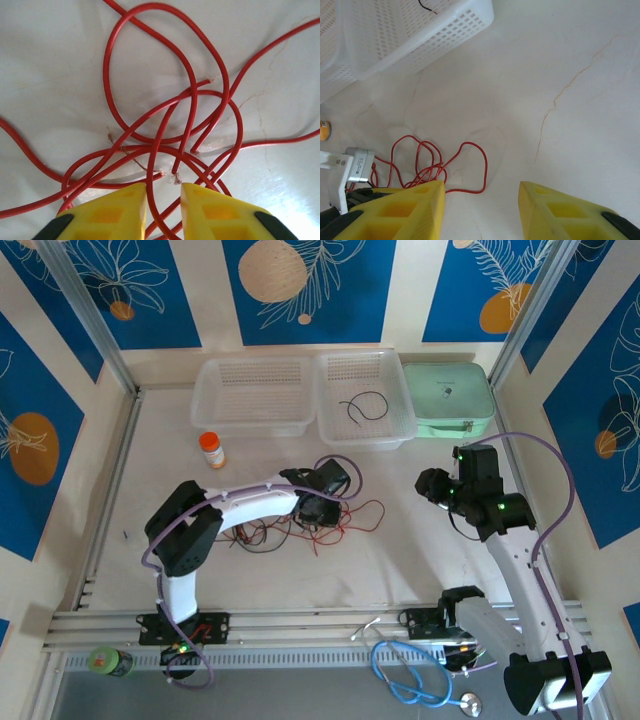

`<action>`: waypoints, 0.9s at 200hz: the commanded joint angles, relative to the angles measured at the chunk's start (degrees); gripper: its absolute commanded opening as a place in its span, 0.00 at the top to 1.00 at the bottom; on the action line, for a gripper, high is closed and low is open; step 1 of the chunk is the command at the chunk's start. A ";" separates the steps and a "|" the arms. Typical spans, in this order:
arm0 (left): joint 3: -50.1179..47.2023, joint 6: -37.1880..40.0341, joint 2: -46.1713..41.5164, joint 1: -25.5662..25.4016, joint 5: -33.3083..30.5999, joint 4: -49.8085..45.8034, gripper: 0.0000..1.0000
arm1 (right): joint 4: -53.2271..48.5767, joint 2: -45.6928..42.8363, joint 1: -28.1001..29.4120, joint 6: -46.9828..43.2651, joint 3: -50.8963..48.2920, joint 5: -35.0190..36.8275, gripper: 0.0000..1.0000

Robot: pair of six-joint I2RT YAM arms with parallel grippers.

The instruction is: Untangle the cables

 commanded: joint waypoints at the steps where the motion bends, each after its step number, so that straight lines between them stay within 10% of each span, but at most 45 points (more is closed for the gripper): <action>1: 1.37 0.85 -1.19 0.33 -0.64 -0.73 0.82 | -0.76 -0.66 0.25 0.35 0.13 -0.93 0.57; 45: 0.92 0.78 -1.02 0.35 -0.27 0.24 1.00 | -1.06 -0.85 0.68 1.20 -0.59 -2.65 0.57; 180: 6.83 7.03 -17.76 -0.70 -2.28 -8.31 1.00 | 24.02 9.56 23.27 25.05 -13.35 -8.11 0.55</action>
